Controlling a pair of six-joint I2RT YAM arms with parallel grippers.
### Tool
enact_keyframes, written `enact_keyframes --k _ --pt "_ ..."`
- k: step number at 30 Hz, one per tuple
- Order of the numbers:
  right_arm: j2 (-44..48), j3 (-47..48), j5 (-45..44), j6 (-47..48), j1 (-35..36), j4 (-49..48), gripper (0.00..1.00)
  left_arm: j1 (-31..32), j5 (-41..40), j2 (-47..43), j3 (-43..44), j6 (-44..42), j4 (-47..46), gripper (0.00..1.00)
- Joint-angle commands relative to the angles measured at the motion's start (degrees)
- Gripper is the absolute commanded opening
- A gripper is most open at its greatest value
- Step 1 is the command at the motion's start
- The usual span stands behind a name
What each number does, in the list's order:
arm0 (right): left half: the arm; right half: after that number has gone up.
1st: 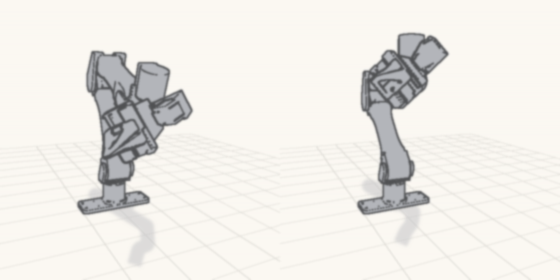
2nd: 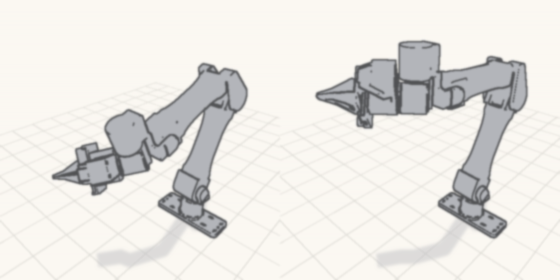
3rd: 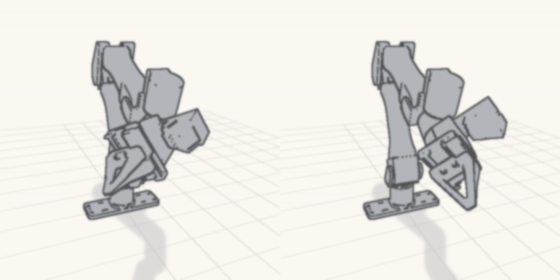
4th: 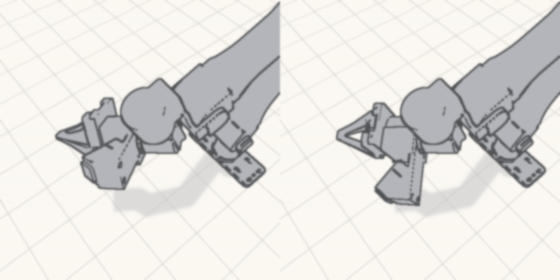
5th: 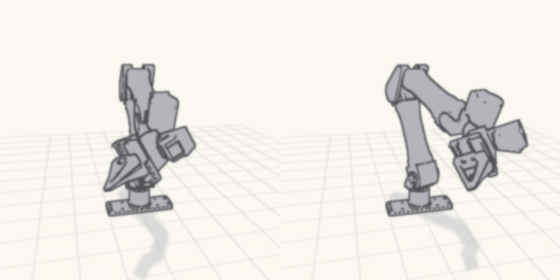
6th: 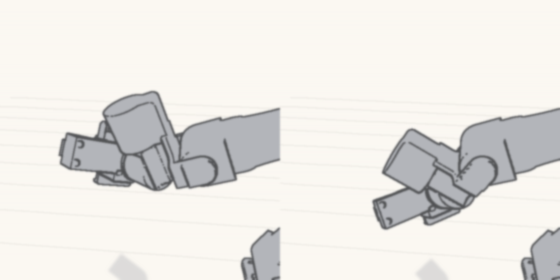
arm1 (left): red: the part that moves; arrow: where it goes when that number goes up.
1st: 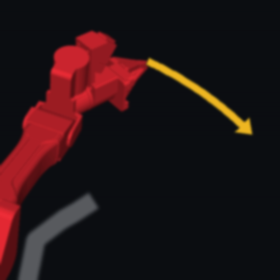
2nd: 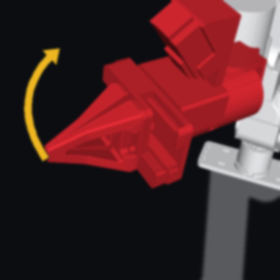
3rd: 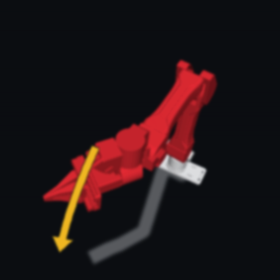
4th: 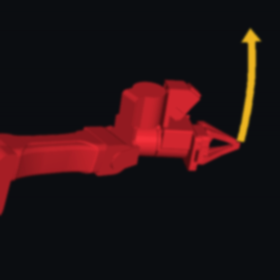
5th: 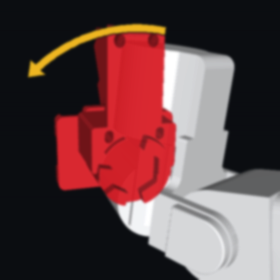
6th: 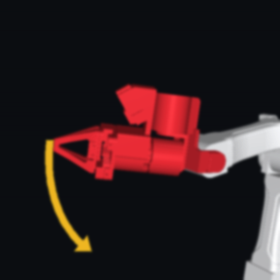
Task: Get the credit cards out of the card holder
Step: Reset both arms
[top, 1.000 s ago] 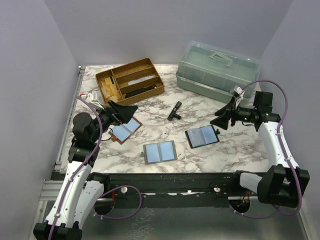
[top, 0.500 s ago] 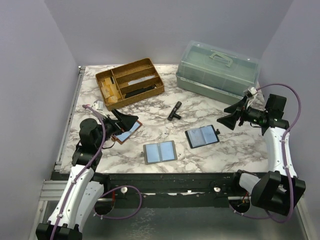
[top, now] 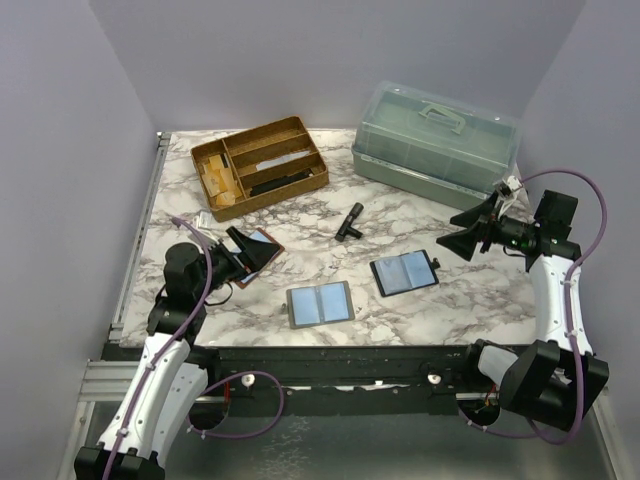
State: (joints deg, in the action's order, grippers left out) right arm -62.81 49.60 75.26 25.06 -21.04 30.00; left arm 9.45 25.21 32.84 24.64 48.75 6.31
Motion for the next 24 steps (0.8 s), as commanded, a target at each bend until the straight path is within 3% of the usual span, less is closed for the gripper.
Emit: enact_keyframes --k 1,9,24 --pt "1.17 -0.73 2.17 0.08 -0.49 -1.21 0.93 -0.21 -0.01 -0.93 0.76 -2.1 4.54 0.99" --pt "1.92 -1.25 0.52 0.02 -0.76 -1.72 0.93 1.1 -1.81 3.75 3.02 -2.61 6.54 0.97" --pt "3.15 -2.75 -1.5 -0.1 -0.78 -4.34 0.93 11.11 -10.49 3.43 -0.12 -0.82 6.61 0.95"
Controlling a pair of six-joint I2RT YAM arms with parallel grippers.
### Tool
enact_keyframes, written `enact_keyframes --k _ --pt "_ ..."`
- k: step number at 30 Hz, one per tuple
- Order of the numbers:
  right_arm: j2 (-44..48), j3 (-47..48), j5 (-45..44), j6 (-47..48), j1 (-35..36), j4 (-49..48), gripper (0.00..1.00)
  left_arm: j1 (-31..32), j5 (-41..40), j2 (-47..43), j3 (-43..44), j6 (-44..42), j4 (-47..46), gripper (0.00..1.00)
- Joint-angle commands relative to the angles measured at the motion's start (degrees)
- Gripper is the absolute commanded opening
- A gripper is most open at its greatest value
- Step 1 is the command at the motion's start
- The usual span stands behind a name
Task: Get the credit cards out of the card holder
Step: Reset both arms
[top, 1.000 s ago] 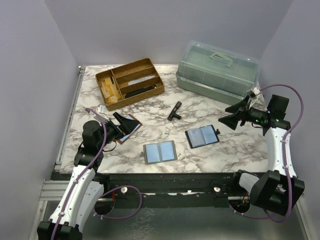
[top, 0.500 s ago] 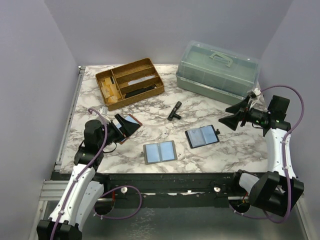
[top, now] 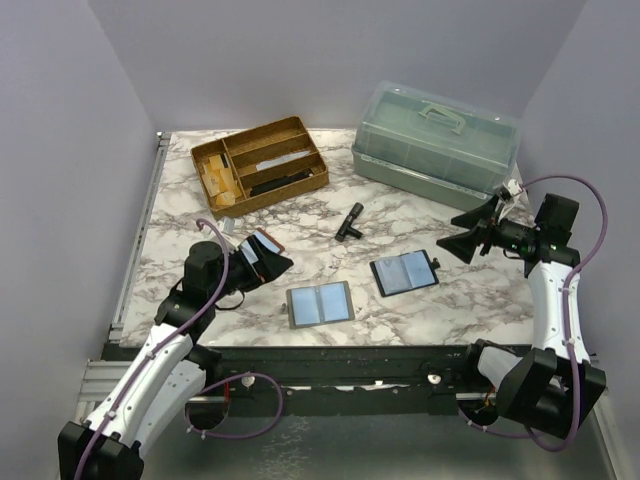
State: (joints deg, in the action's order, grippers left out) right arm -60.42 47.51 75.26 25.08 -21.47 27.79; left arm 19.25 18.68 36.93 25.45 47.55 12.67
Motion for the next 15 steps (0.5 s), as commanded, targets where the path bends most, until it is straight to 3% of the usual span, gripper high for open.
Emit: enact_keyframes --k 1,6,9,15 --pt "0.75 -0.66 -1.94 -0.33 -0.37 -2.46 0.93 1.44 -4.11 -0.59 -0.93 0.42 0.19 0.95" --pt "1.74 -0.94 -6.48 -2.82 -0.43 -4.77 0.94 1.59 -4.79 -1.1 -0.74 0.0 0.44 0.96" --pt "3.69 -0.48 -15.08 -8.39 -0.54 -7.64 0.99 1.6 -6.21 -2.4 1.13 -1.16 2.42 0.96" --pt "7.56 3.01 -32.93 -18.94 -0.59 -10.11 0.99 1.48 -14.57 -2.16 10.23 -10.86 11.6 0.99"
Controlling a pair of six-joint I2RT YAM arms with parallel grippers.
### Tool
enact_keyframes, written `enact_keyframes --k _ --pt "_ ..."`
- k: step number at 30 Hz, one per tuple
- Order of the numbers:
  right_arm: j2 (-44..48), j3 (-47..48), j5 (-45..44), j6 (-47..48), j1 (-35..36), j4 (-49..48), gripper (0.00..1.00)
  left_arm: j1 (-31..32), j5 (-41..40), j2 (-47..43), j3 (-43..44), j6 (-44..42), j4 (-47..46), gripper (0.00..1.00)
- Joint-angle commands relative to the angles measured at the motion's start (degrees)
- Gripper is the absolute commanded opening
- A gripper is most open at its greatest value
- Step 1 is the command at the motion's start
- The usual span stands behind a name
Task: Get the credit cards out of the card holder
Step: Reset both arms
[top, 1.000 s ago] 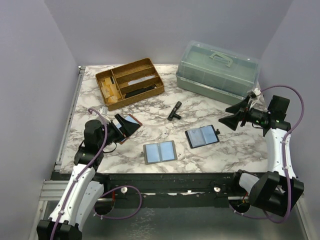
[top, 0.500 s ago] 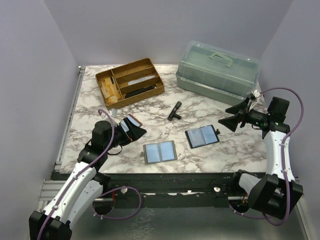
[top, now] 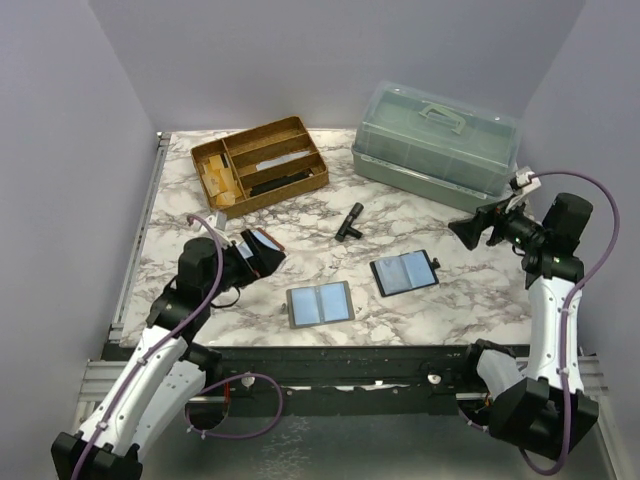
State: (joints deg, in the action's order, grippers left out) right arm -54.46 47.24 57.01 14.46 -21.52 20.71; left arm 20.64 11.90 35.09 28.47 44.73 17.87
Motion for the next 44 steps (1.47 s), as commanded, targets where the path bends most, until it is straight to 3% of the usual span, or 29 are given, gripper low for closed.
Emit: enact_keyframes --k 1,8,13,26,44 --pt "1.41 4.79 -15.97 -8.65 -0.54 -1.79 0.99 0.1 -9.05 0.05 8.83 -9.69 7.69 0.99" --pt "3.34 11.18 -10.99 -8.07 -0.54 3.44 0.98 0.12 -16.1 2.91 18.4 -17.76 11.62 0.99" --pt "5.29 11.71 -14.01 -17.71 -0.54 1.05 0.99 0.1 -14.06 3.01 21.6 -17.2 11.81 0.99" --pt "9.36 11.99 -19.34 -19.66 -0.55 2.23 0.99 0.1 -11.95 0.22 21.83 -15.02 12.11 0.99" --pt "10.67 11.21 -18.76 -20.6 -0.54 1.58 0.99 0.1 -11.99 -0.61 21.45 -15.28 12.63 0.99"
